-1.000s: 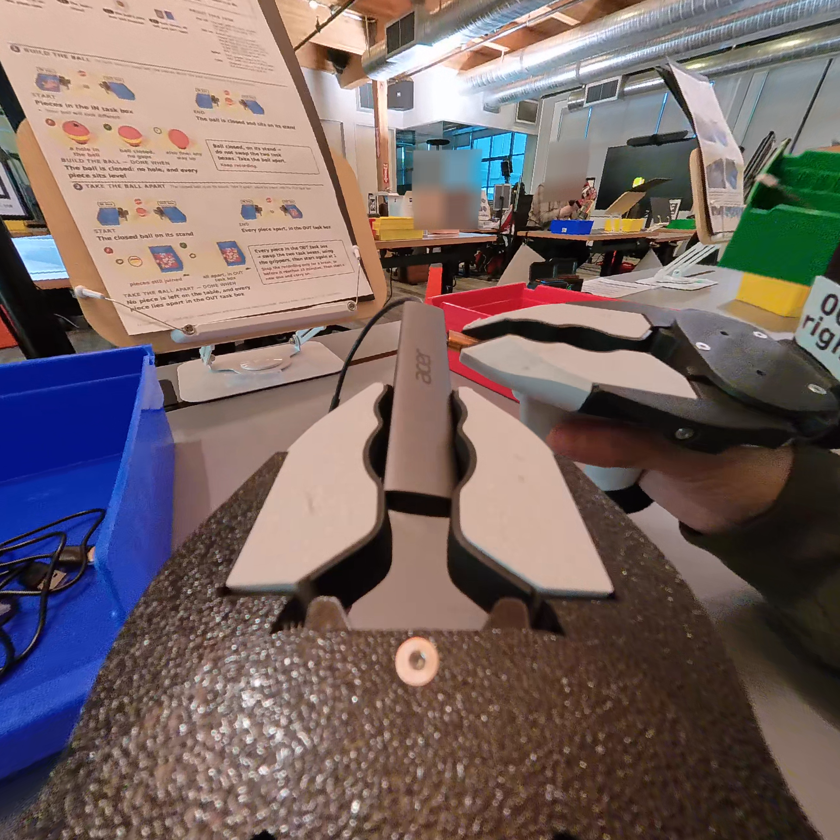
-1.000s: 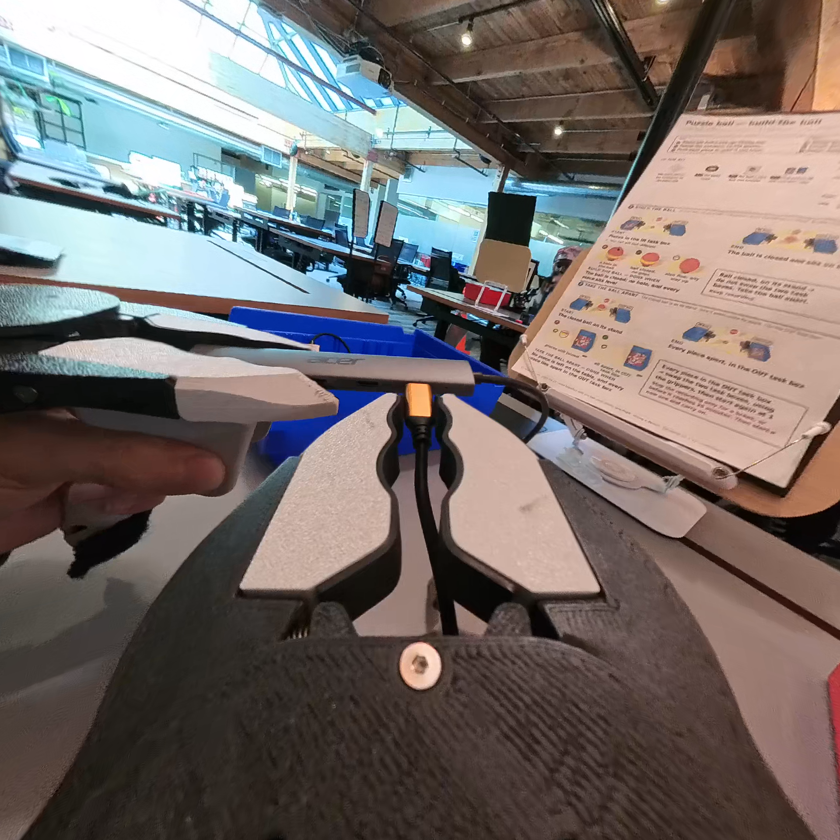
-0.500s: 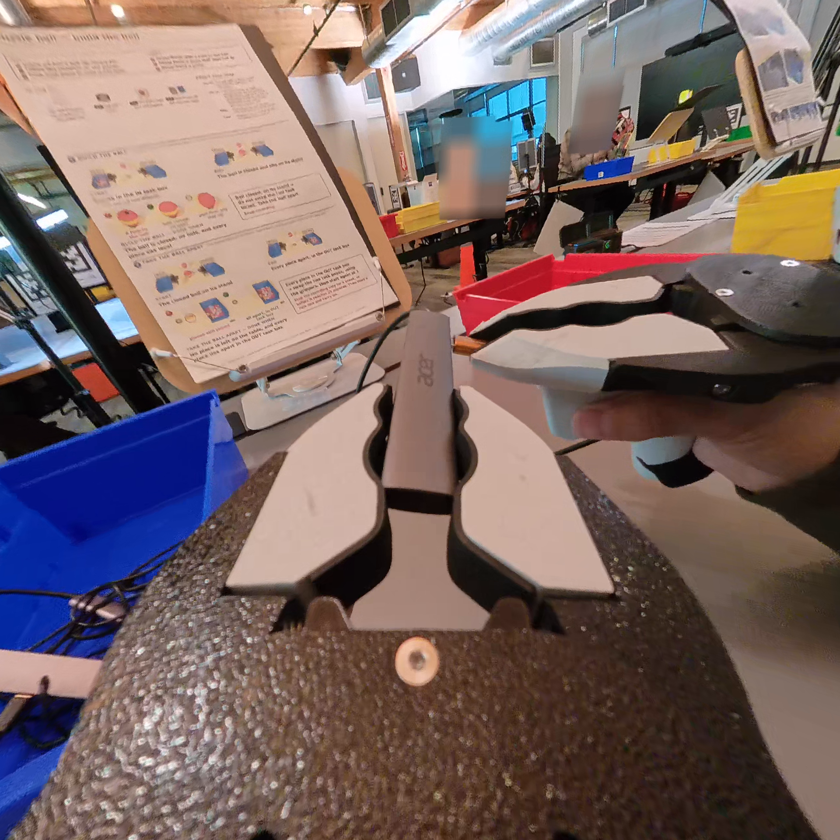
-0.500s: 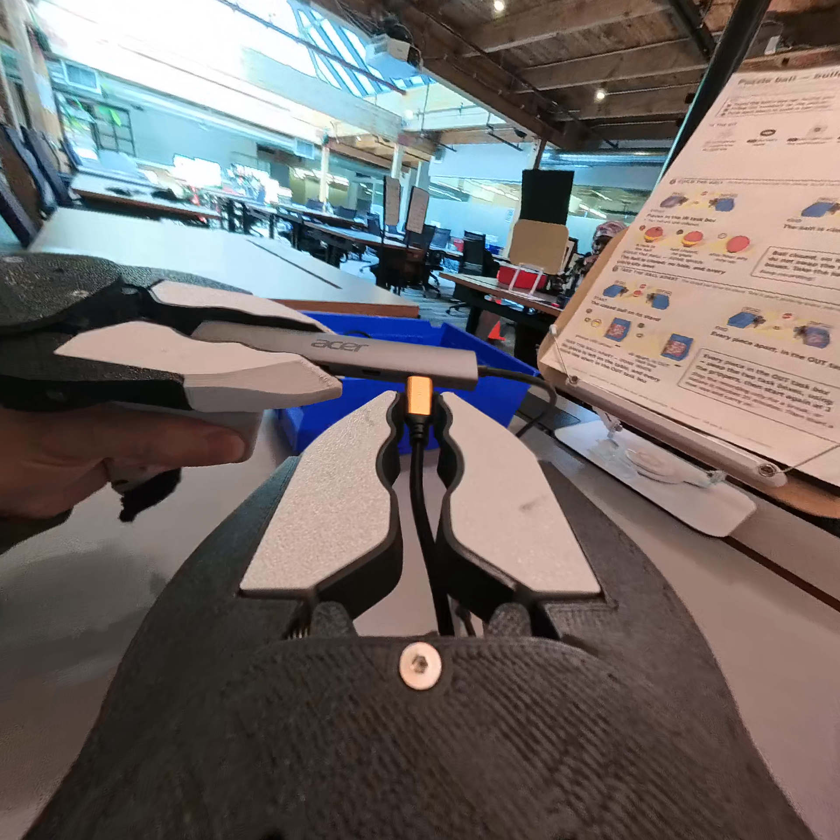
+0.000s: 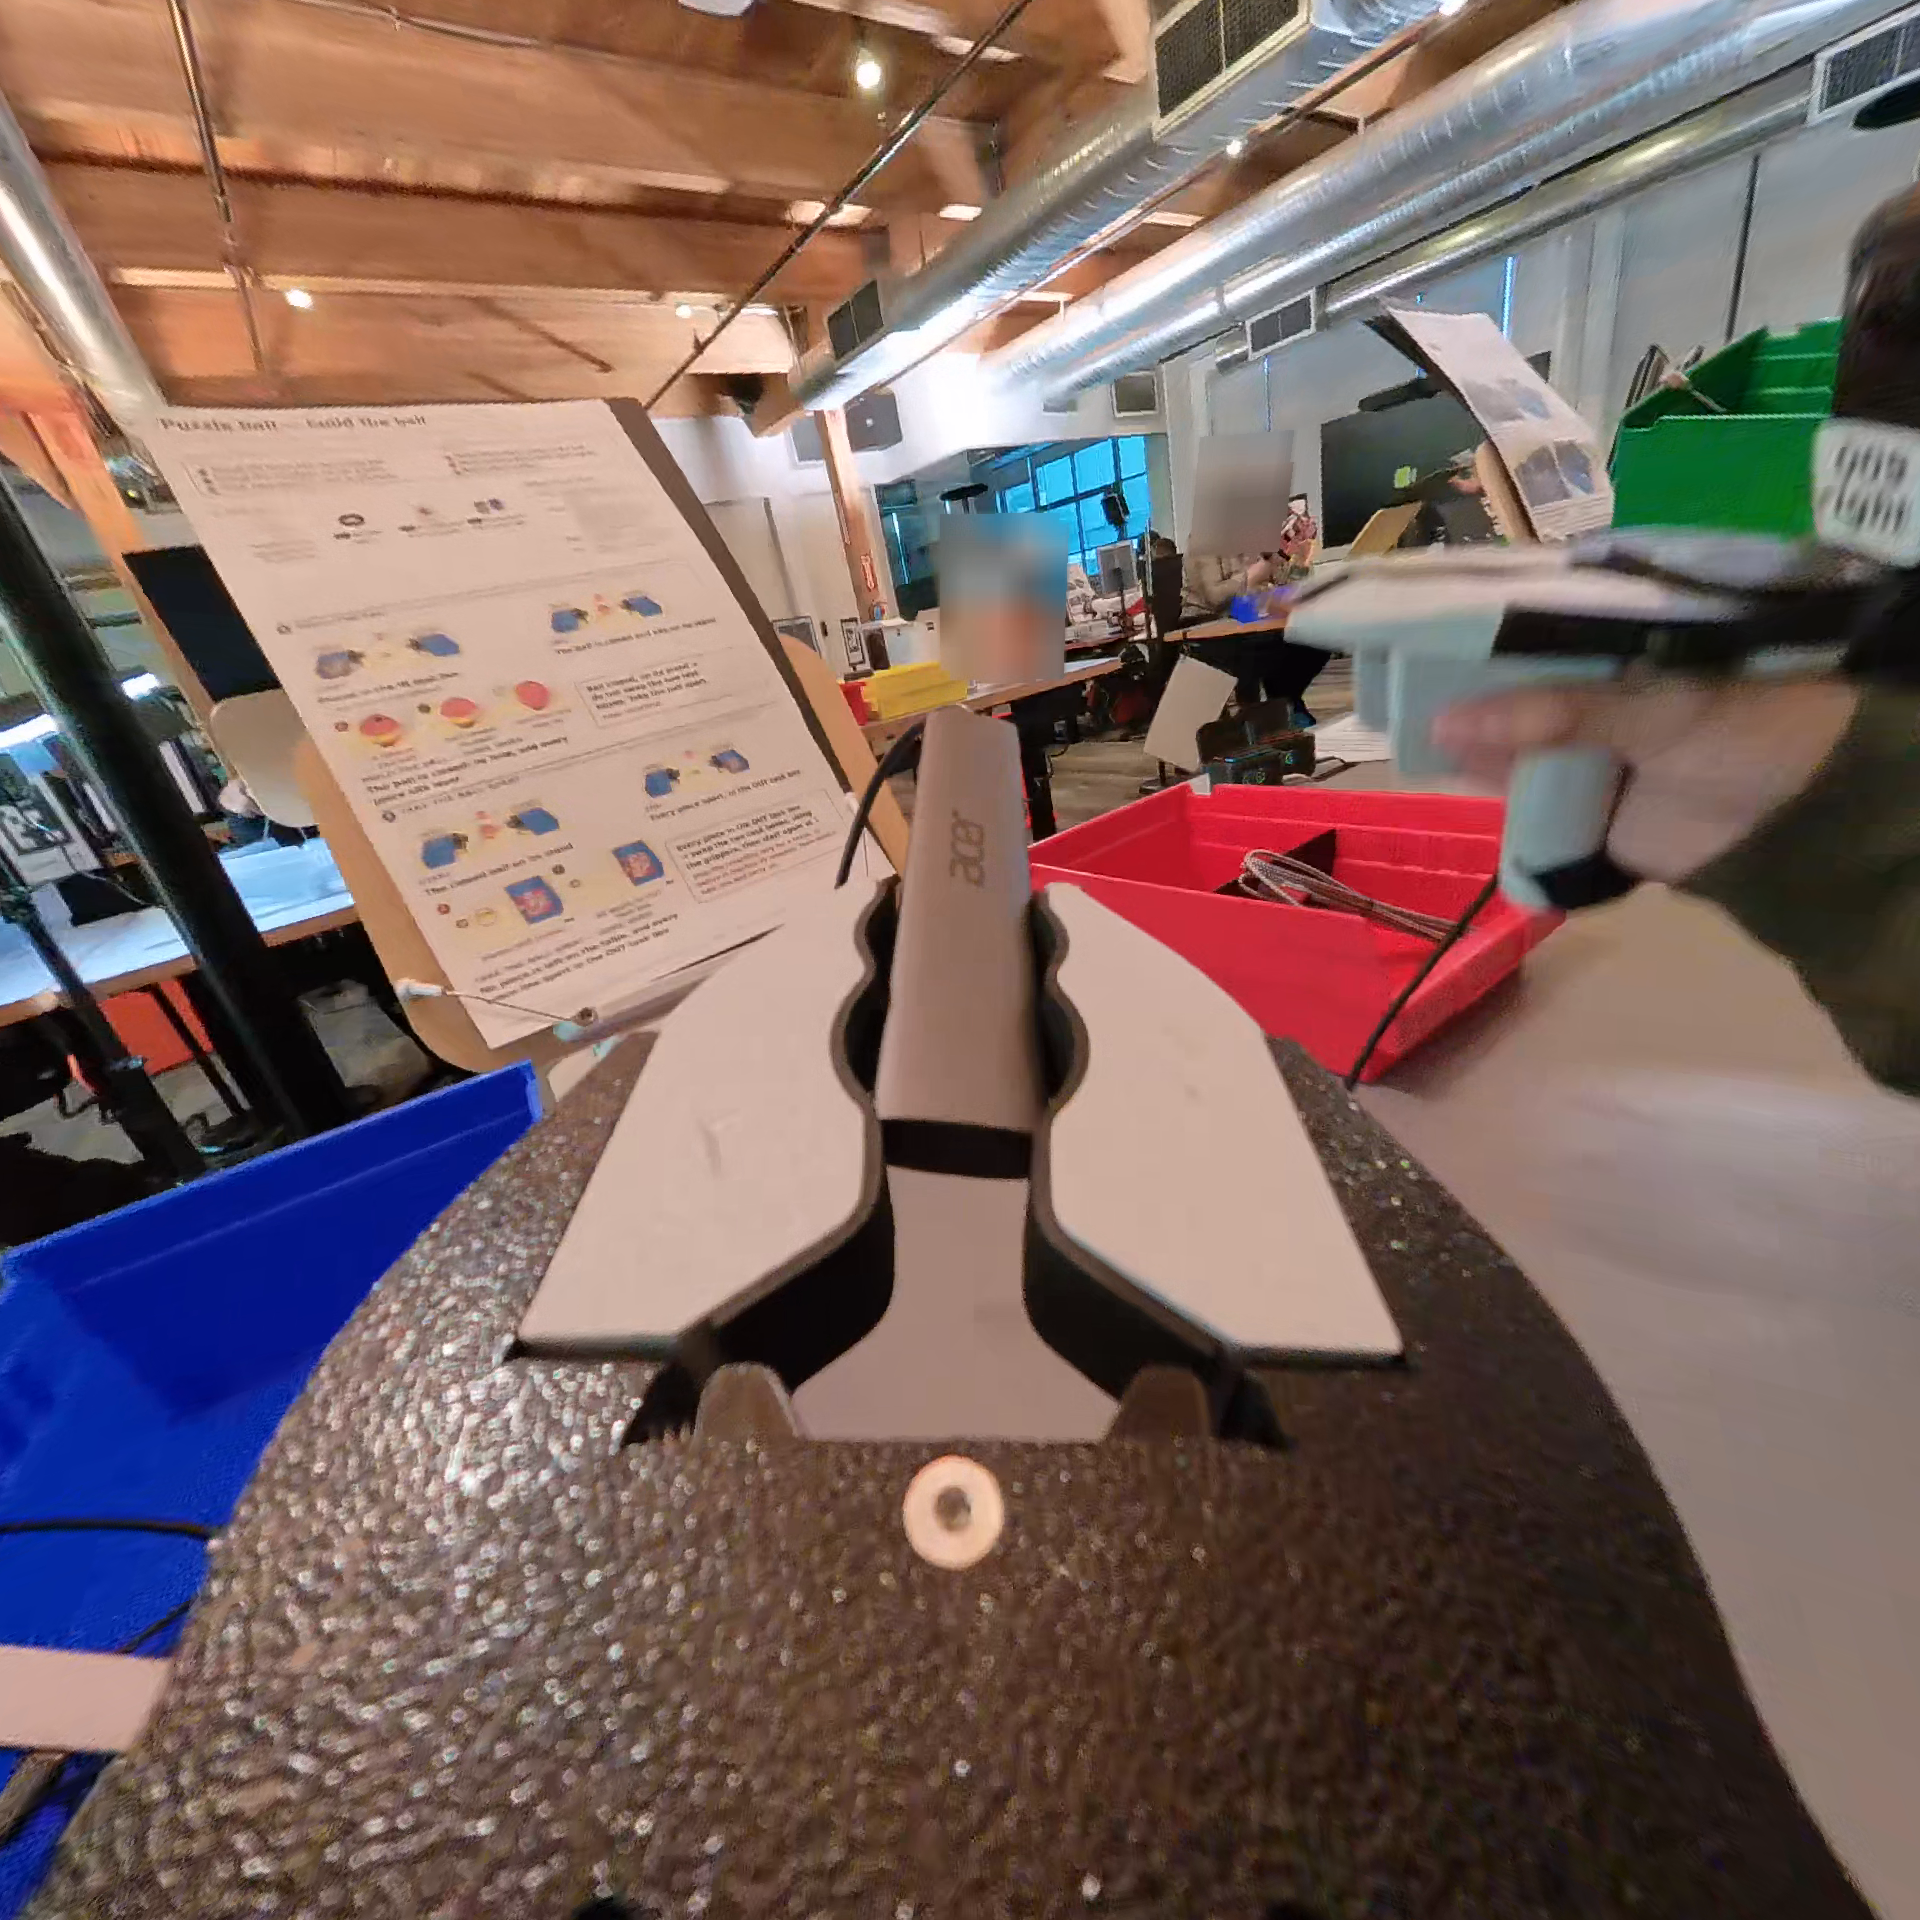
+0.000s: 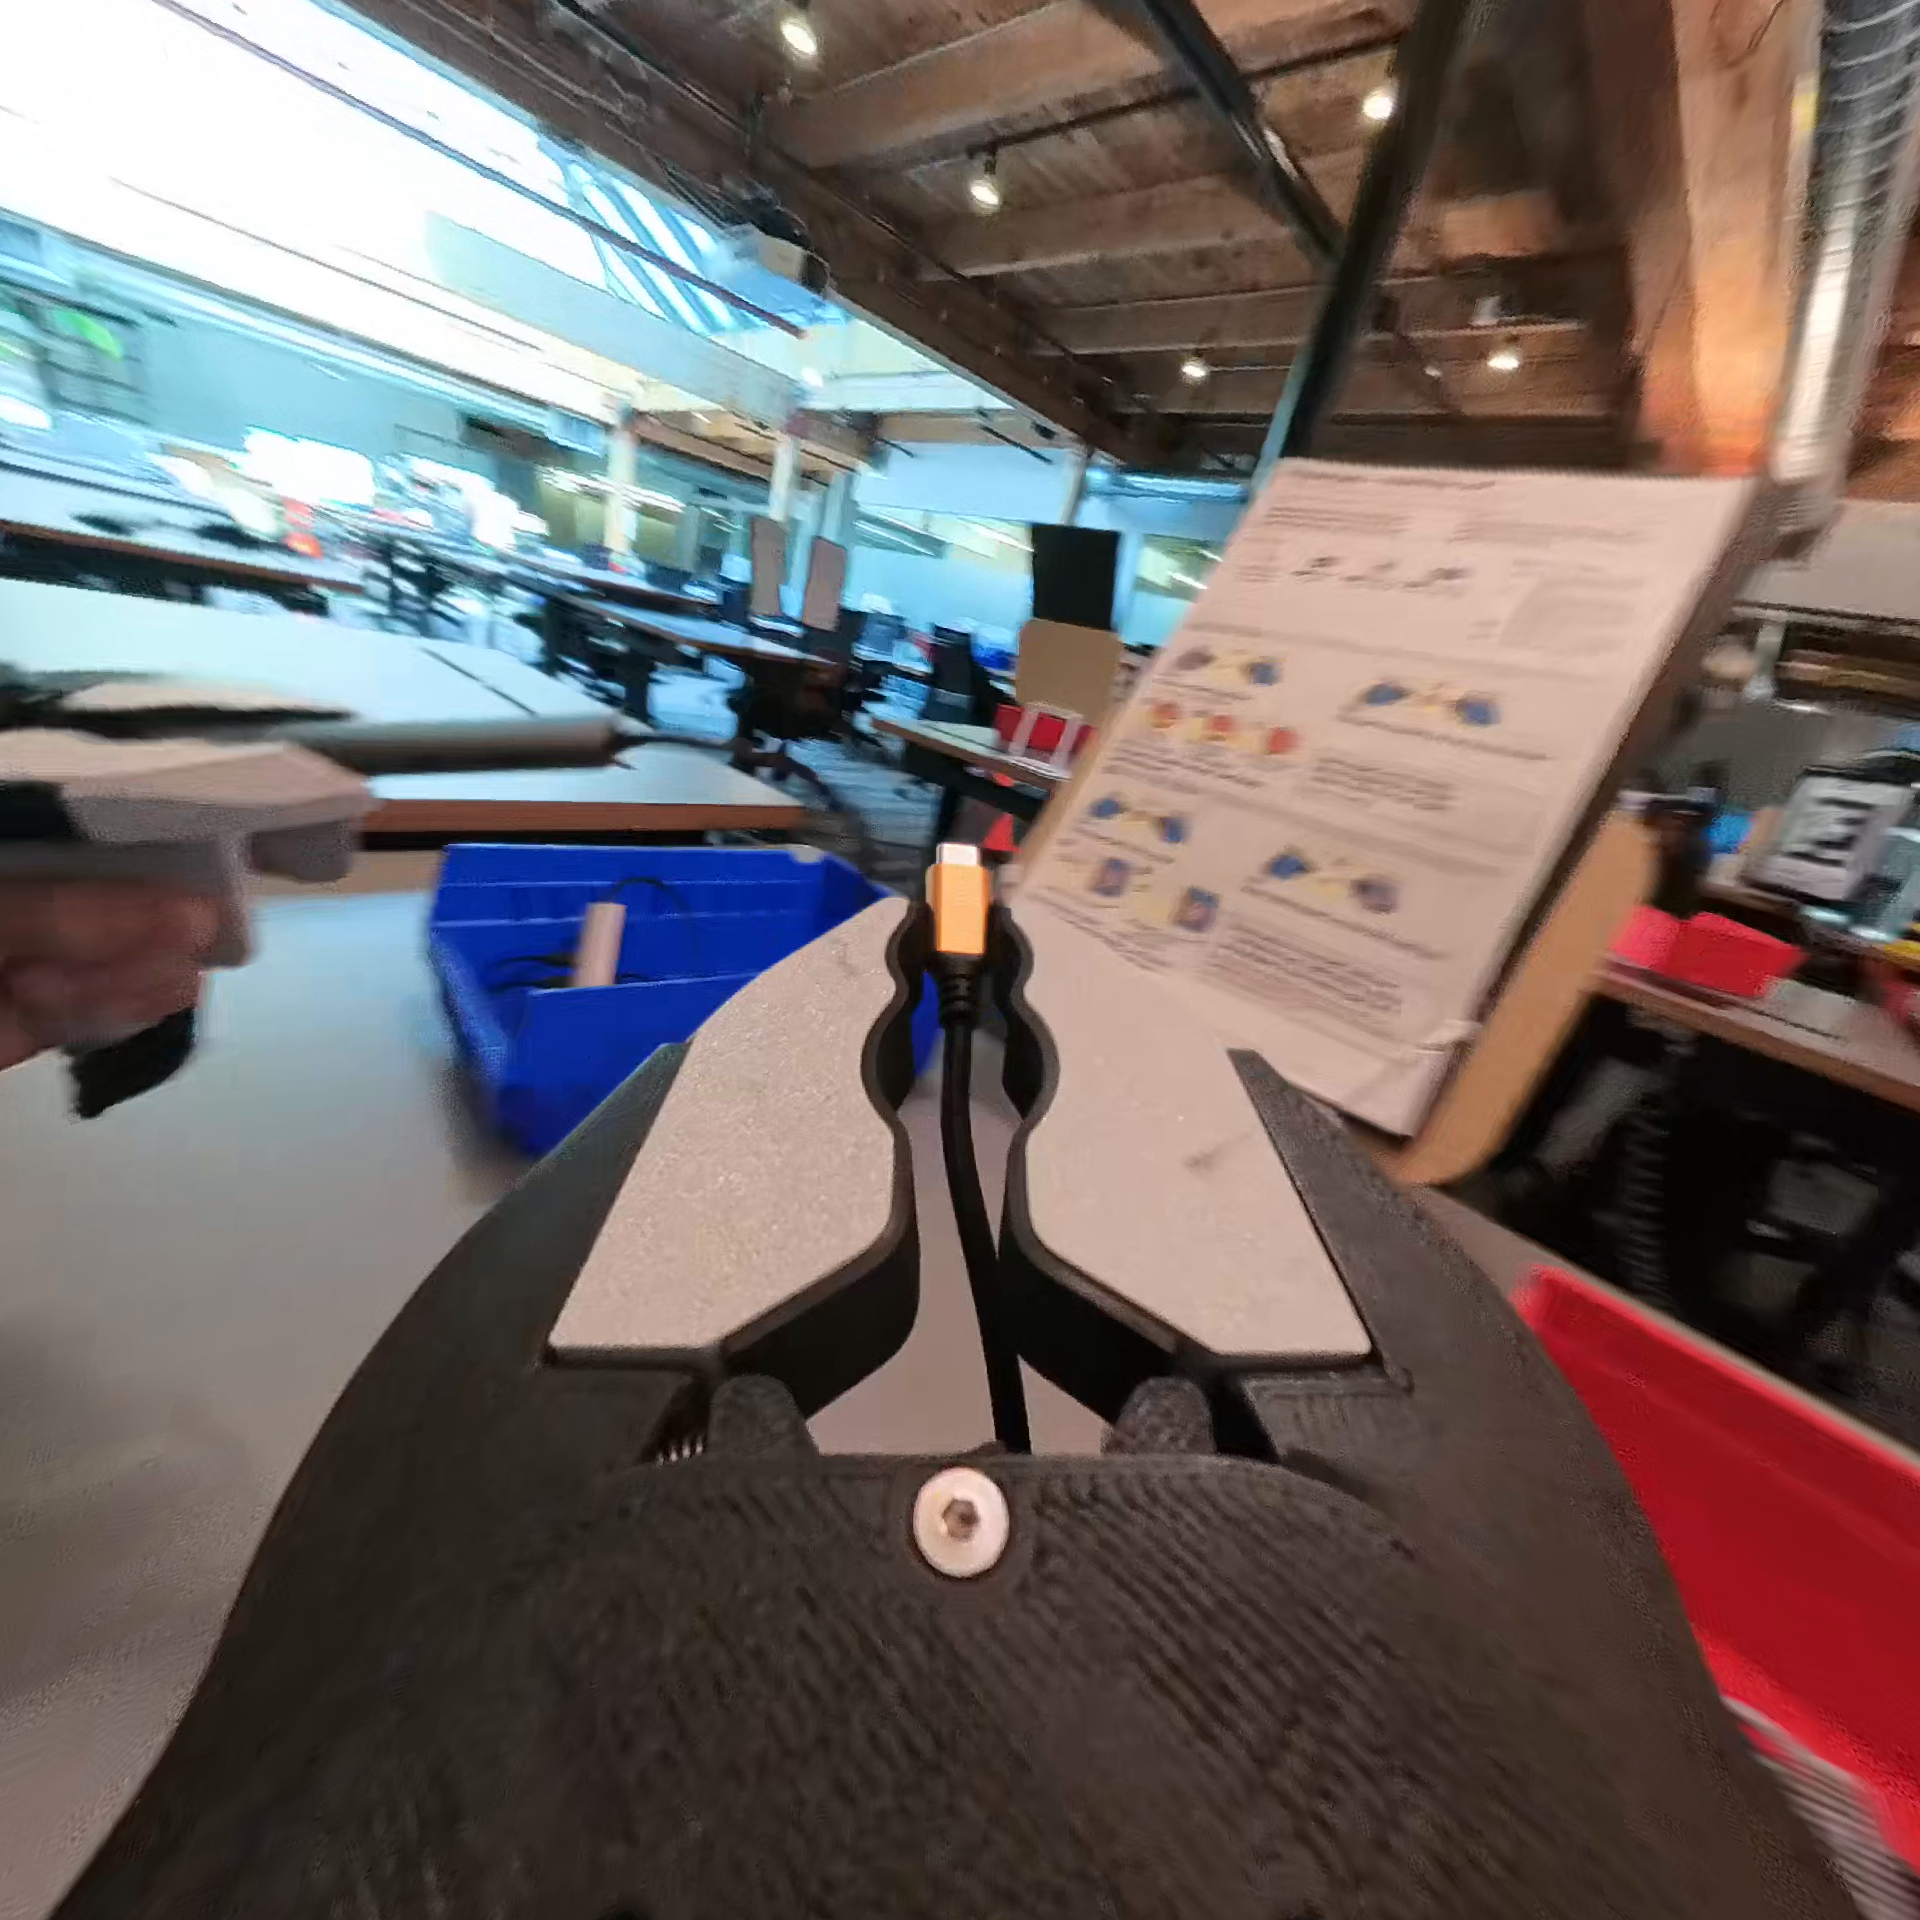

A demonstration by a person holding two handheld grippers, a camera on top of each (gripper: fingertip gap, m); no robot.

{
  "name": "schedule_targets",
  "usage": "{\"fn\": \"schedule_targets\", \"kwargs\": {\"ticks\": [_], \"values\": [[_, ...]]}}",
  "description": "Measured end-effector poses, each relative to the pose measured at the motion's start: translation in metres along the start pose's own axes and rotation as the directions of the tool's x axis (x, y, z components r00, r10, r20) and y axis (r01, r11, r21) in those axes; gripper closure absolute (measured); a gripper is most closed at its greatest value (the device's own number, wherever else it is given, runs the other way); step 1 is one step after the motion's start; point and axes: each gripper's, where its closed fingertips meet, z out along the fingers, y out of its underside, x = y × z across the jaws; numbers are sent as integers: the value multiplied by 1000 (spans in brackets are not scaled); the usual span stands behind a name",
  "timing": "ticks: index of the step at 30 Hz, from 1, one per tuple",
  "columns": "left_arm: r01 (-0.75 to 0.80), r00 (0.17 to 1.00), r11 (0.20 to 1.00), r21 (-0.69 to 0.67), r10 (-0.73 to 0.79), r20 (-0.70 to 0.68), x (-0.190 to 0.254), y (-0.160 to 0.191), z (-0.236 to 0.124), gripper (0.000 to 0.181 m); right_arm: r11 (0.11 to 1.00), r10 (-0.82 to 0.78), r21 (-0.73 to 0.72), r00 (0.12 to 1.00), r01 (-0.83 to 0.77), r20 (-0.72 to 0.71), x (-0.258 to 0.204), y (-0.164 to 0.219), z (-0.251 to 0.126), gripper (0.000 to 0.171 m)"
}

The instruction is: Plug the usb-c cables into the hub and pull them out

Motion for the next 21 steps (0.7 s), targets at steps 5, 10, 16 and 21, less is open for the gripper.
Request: {"fn": "schedule_targets", "kwargs": {"ticks": [5, 10, 16, 21], "values": [[22, 1000, 1000, -3, -22, -21, -1, 2, 0, 157, 996, -85, -24, 977, 82, -195, 106, -49, -39, 159], [44, 999, 999, -16, -44, -21, -4, 5, 0, 157, 998, 38, -35, 960, -49, -278, 173, -24, -58, 159], [41, 999, 999, -33, -42, -25, -2, 10, 1, 157, 951, 302, 129, 938, -282, -173, 169, 3, -71, 159], [45, 998, 998, -47, -47, -41, 2, 15, 4, 157, 898, 363, 283, 931, -338, -37, 162, -27, -82, 156]]}}
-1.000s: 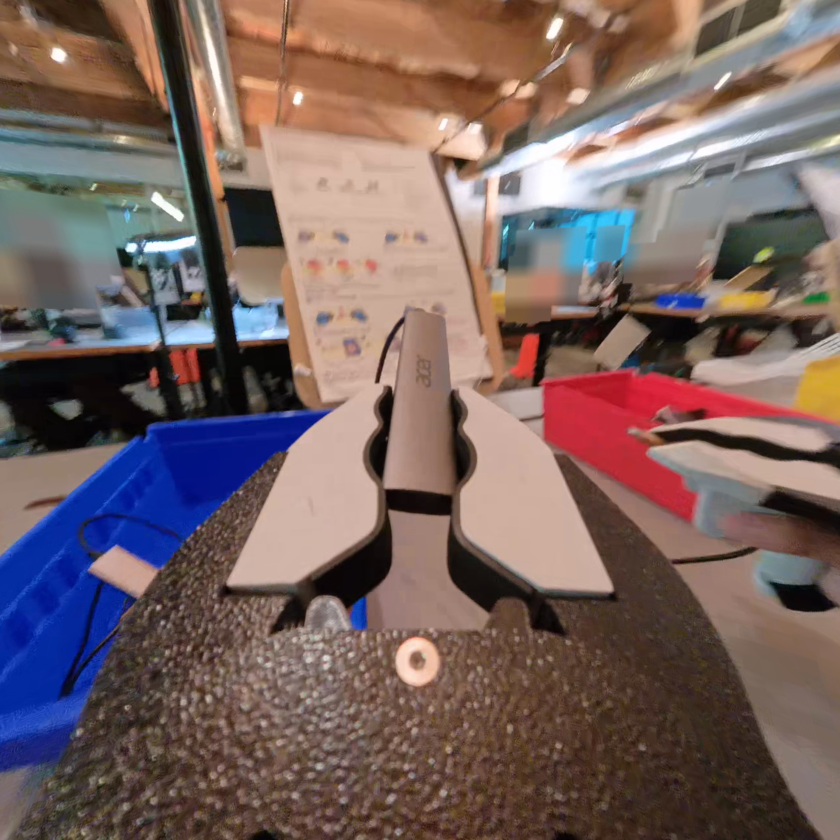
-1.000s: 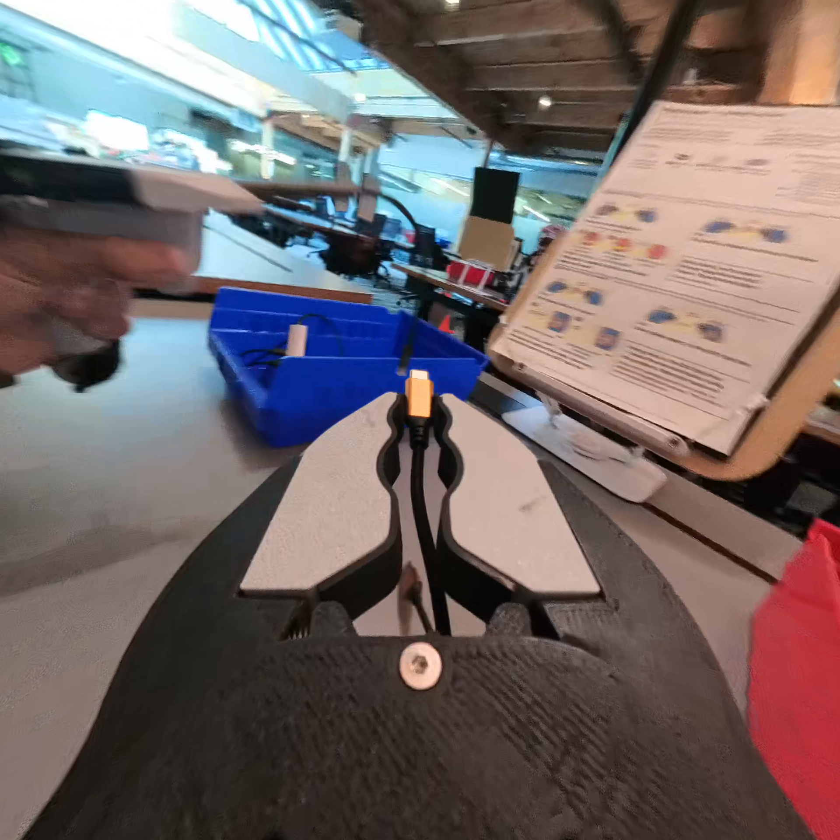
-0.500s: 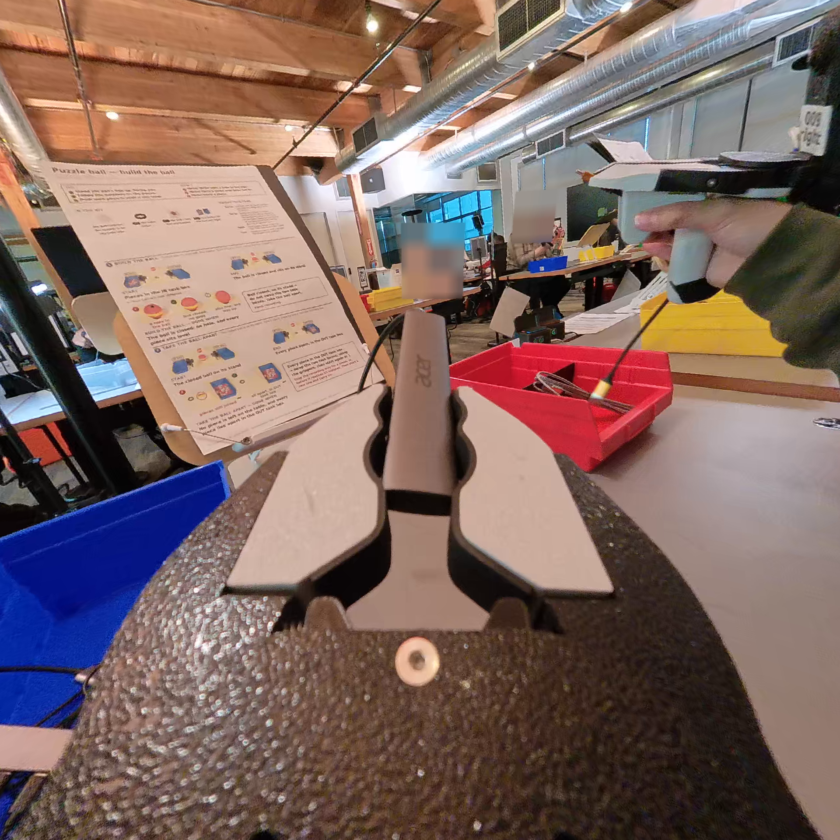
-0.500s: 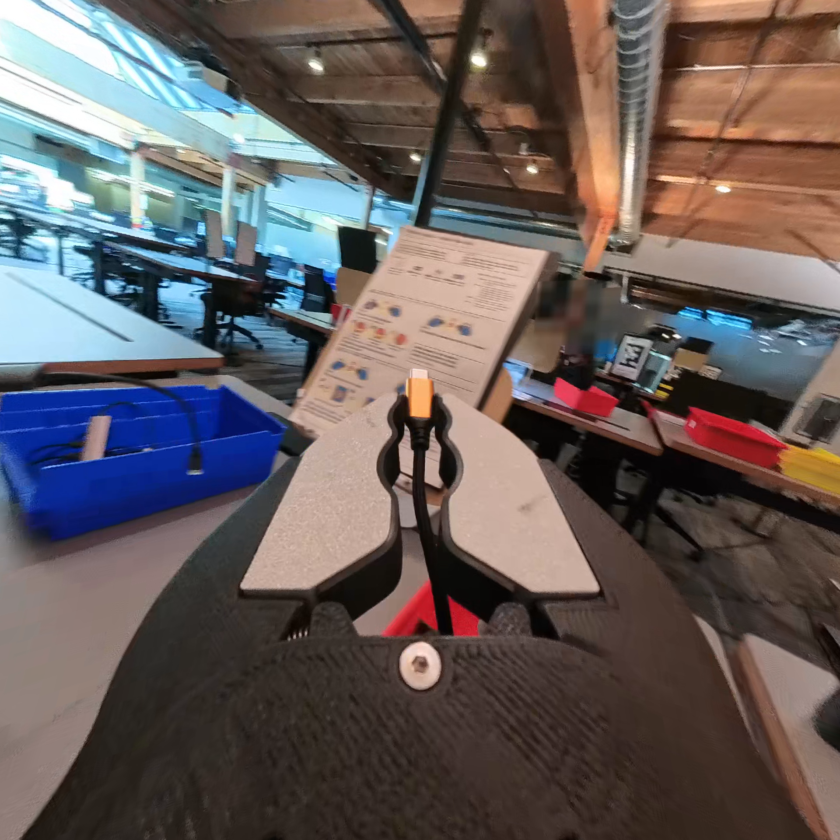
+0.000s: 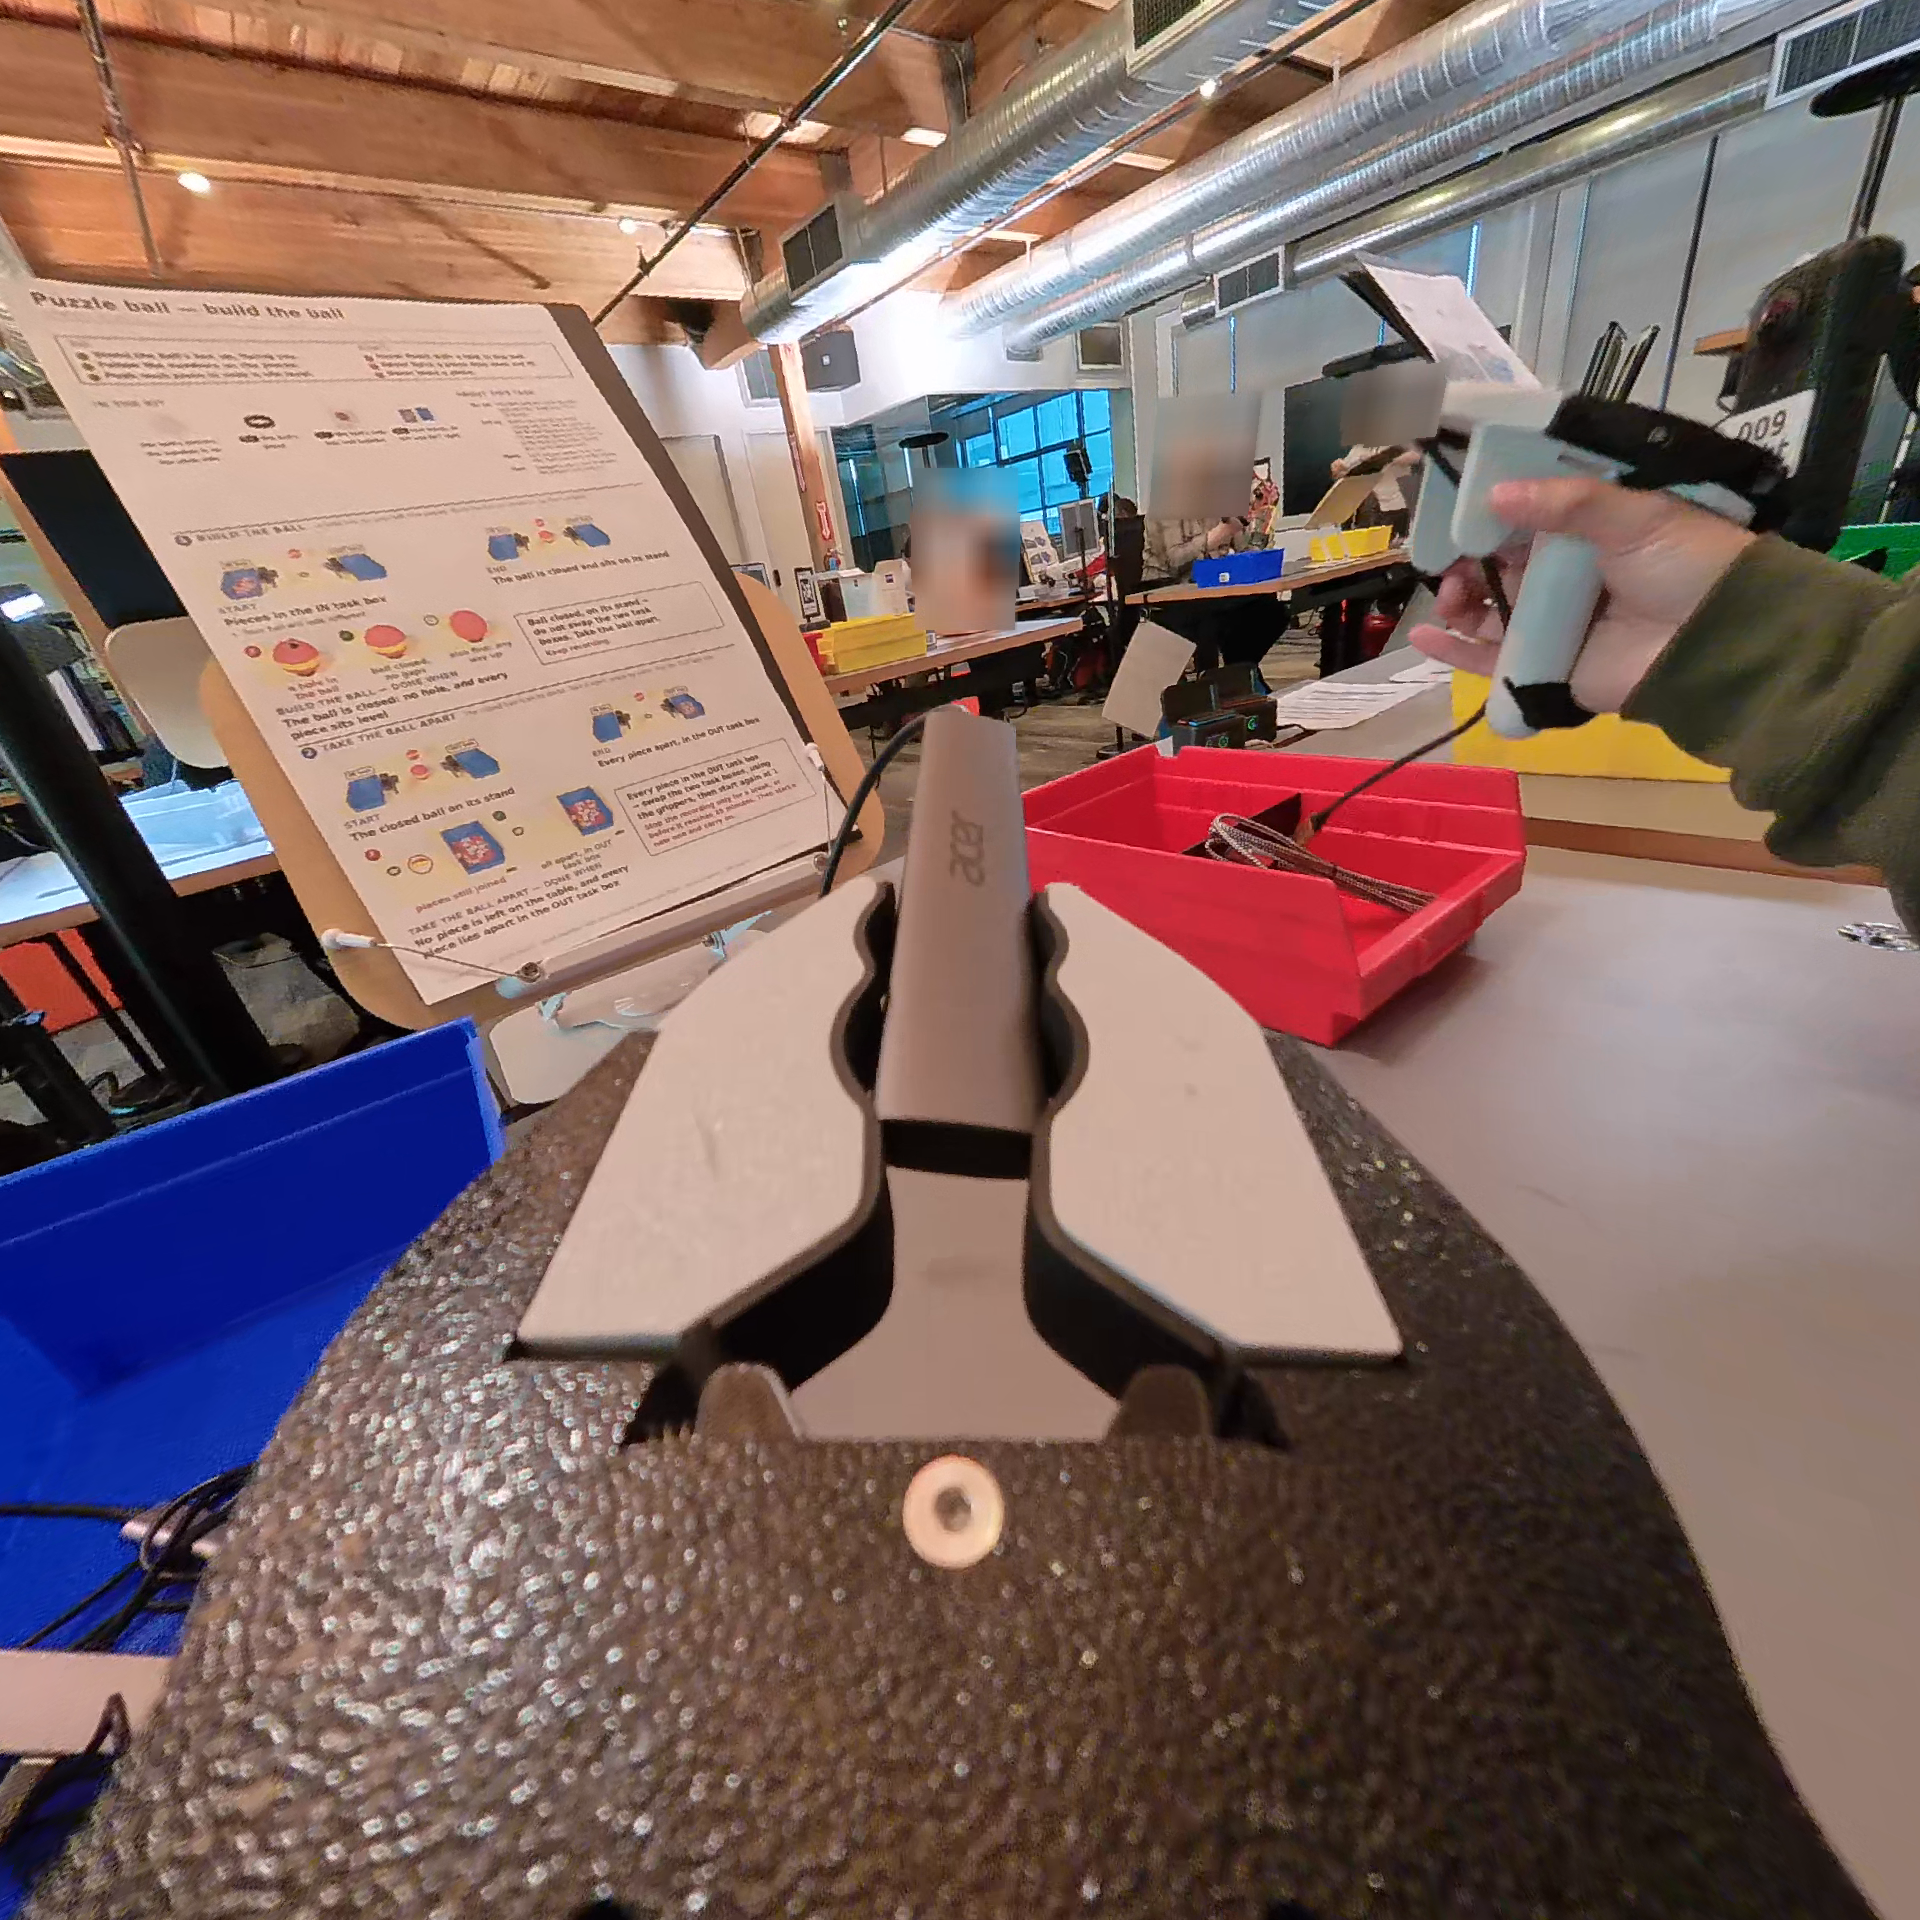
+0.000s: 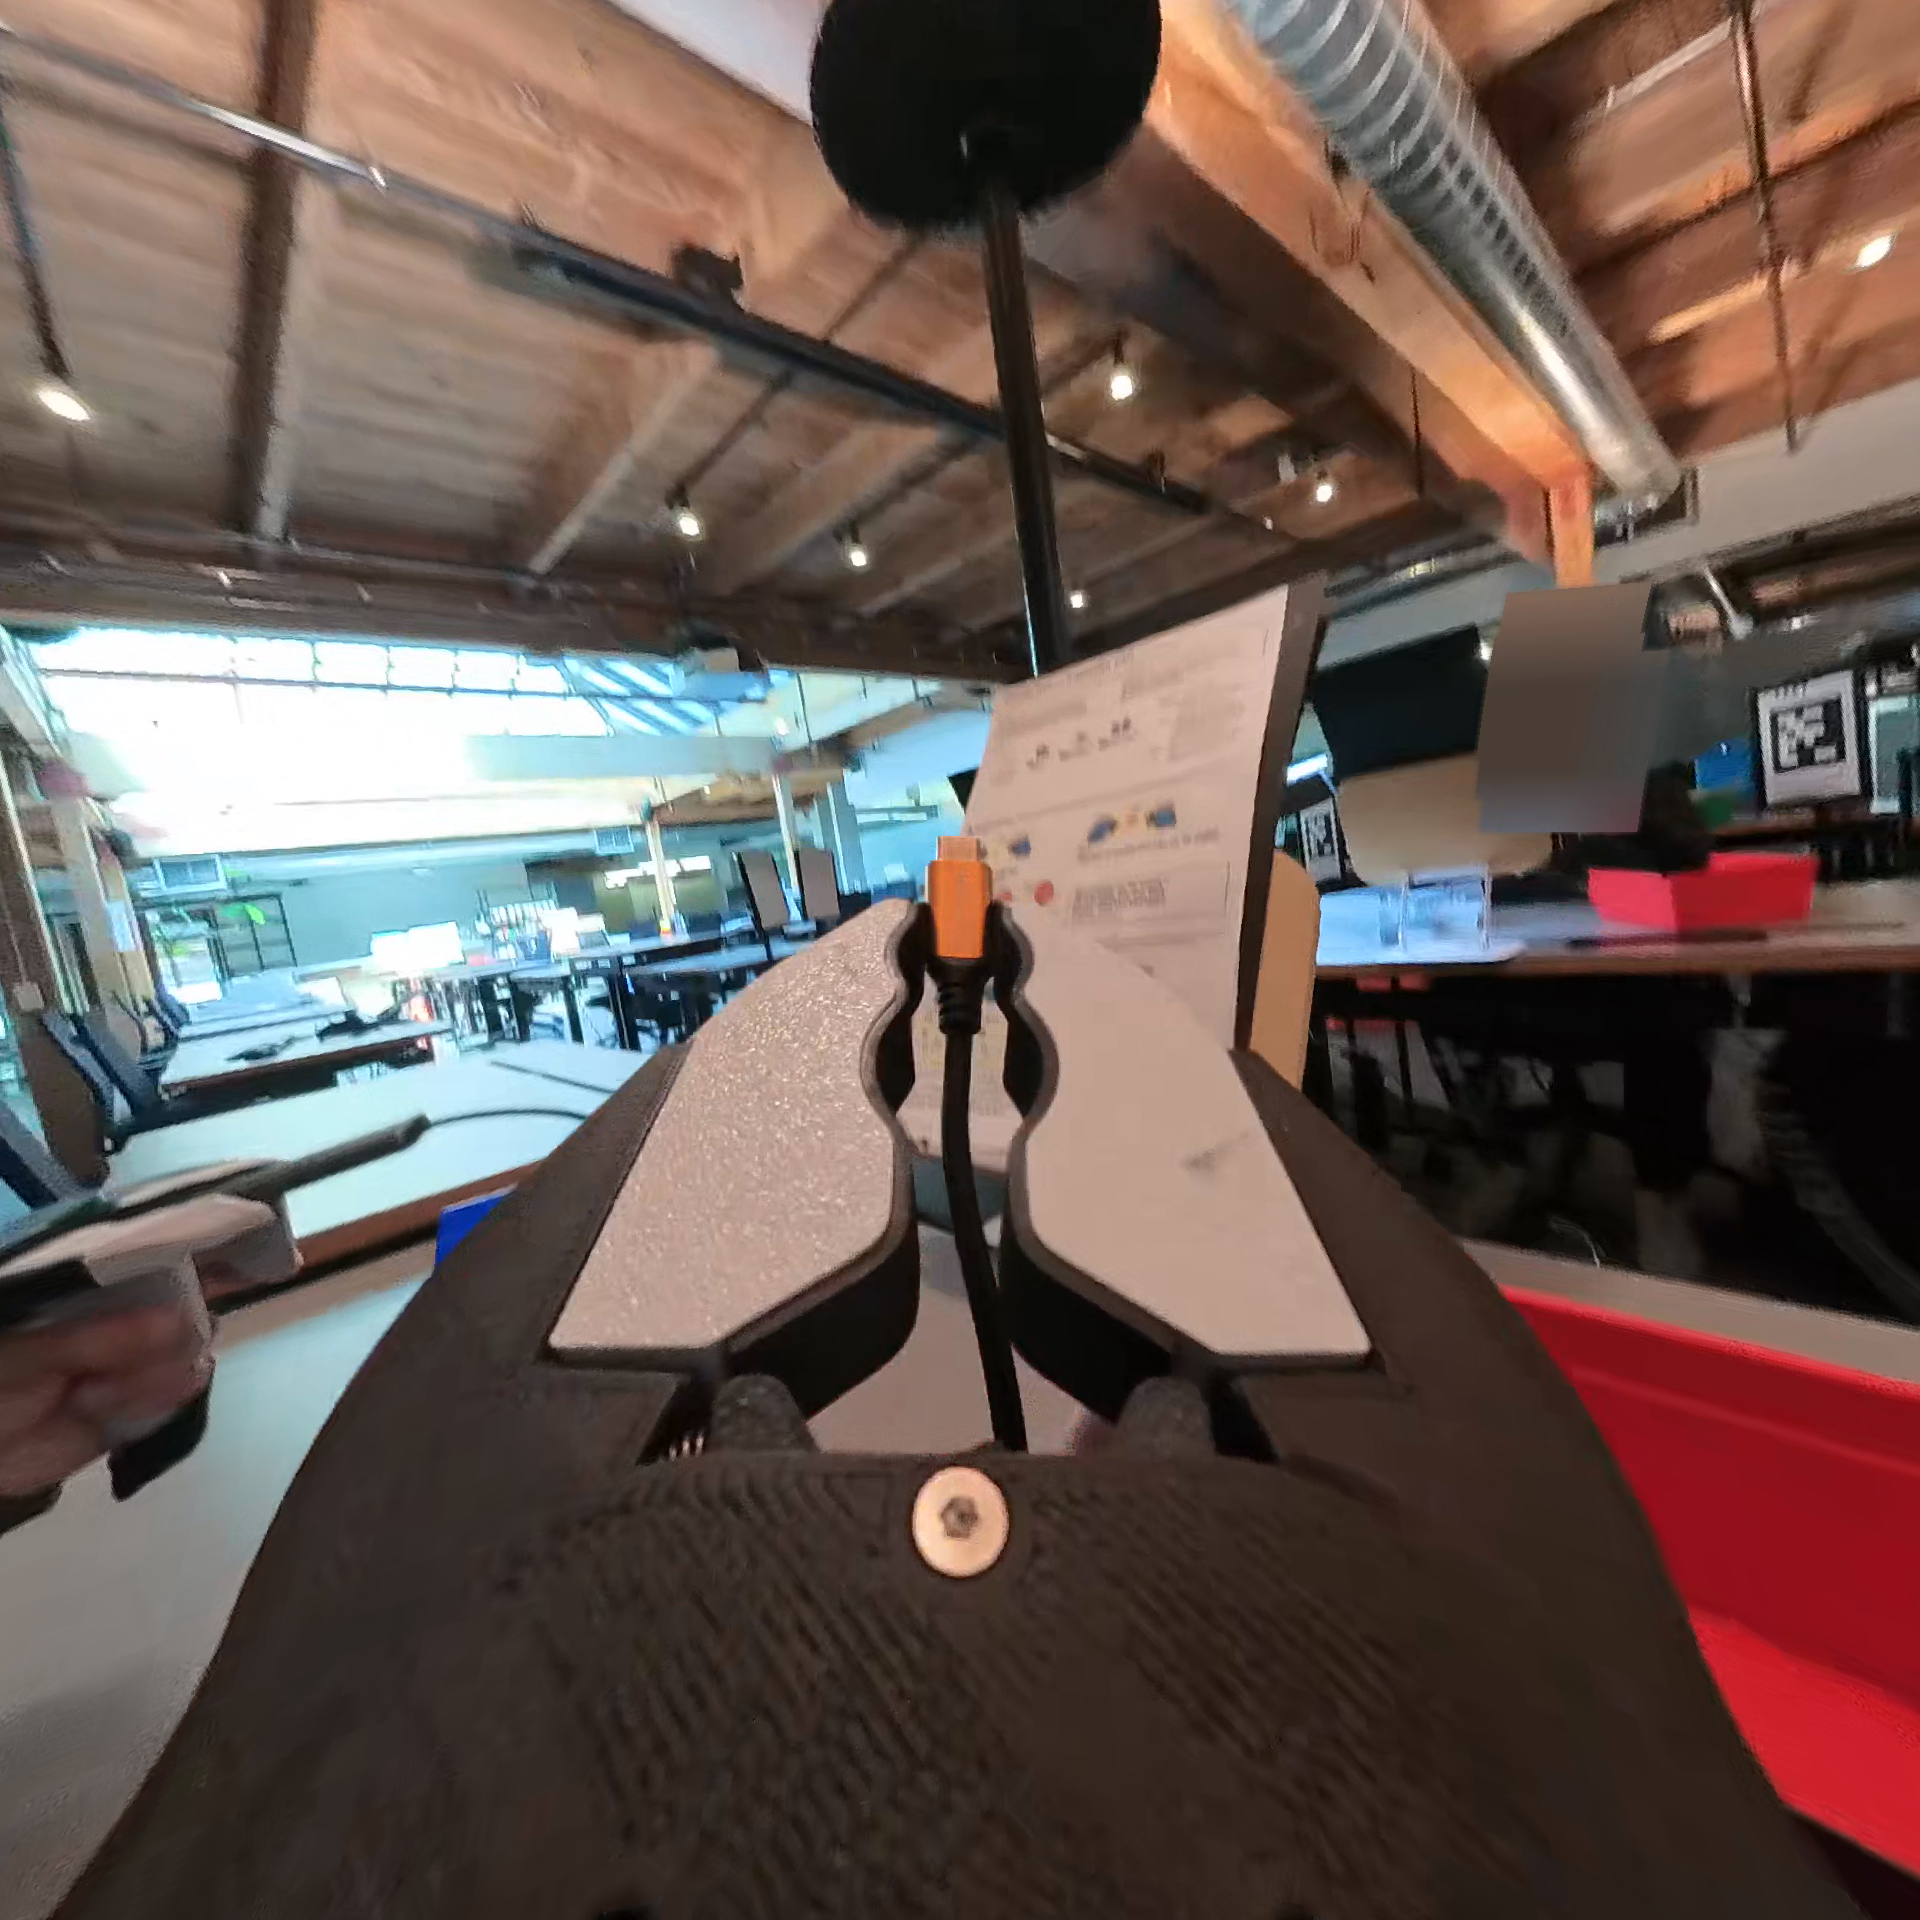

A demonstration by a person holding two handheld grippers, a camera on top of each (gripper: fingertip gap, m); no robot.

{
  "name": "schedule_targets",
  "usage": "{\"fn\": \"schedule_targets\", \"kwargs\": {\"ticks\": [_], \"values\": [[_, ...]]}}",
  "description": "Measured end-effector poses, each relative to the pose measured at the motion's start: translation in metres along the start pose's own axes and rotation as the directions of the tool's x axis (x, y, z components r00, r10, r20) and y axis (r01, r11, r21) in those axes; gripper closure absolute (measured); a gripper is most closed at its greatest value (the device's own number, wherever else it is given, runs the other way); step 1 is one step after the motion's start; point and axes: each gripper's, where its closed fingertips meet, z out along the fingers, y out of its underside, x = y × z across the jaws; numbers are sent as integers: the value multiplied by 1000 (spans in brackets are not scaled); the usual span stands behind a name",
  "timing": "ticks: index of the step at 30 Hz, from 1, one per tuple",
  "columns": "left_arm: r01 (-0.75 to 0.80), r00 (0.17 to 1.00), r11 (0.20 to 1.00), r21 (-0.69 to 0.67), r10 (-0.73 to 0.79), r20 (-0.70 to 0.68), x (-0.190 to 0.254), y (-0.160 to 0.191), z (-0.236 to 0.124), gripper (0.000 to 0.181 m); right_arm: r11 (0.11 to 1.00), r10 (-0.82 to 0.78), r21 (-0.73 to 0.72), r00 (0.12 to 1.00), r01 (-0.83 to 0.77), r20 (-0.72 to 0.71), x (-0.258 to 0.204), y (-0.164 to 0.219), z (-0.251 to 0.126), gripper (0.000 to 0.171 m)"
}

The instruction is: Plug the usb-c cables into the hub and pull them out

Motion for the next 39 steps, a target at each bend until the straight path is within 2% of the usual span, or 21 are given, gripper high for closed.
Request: {"fn": "schedule_targets", "kwargs": {"ticks": [5, 10, 13, 17, 19, 22, 25, 26, 28, 30, 31, 33, 34, 36, 39], "values": [[-3, 1000, 1000, -2, 3, -1, 1, 1, 1, 157, 999, 5, 52, 998, -9, 63, -12, -28, 1, 159], [5, 1000, 1000, -8, -5, -7, 2, 4, 2, 157, 995, 80, 44, 990, -86, 113, -17, -26, 1, 159], [7, 1000, 1000, -8, -7, -15, 4, 4, 2, 157, 999, 38, -38, 997, -35, 65, -2, 0, -1, 159], [2, 1000, 1000, -5, -2, -16, 4, 1, 1, 157, 970, -66, -237, 997, 52, -49, 35, 52, -8, 159], [3, 1000, 1000, -3, -3, -15, 4, 1, 1, 157, 898, -231, -403, 969, 178, -86, 55, 77, -14, 159], [22, 1000, 1000, -5, -22, -20, 3, 4, 2, 157, 635, -475, -697, 880, 333, -13, 89, 119, -32, 154], [33, 999, 999, -12, -33, -29, 4, 6, 3, 157, 426, -667, -835, 744, 348, -30, 127, 121, -49, 139], [30, 999, 999, -14, -30, -28, 5, 7, 4, 157, 399, -710, -849, 703, 345, -48, 134, 115, -51, 131], [28, 999, 999, -21, -29, -33, 6, 9, 5, 157, 431, -728, -826, 680, 364, -80, 130, 99, -47, 128], [32, 999, 999, -28, -34, -41, 6, 11, 6, 157, 540, -678, -751, 725, 381, -120, 108, 87, -34, 128], [35, 998, 999, -29, -36, -50, 7, 12, 6, 157, 600, -621, -698, 778, 392, -97, 86, 87, -24, 127], [47, 995, 998, -29, -49, -84, 12, 15, 8, 157, 697, -454, -566, 882, 441, 127, 11, 99, -5, 122], [51, 992, 998, -21, -53, -115, 16, 15, 8, 157, 746, -377, -490, 893, 450, 246, -31, 104, 2, 120], [55, 974, 998, -5, -55, -220, 29, 17, 7, 157, 793, -314, -374, 848, 481, 427, -101, 113, 9, 117], [42, 920, 999, 7, -36, -390, 51, 23, 2, 157, 861, -246, -233, 773, 451, 585, -190, 112, 18, 119]]}}
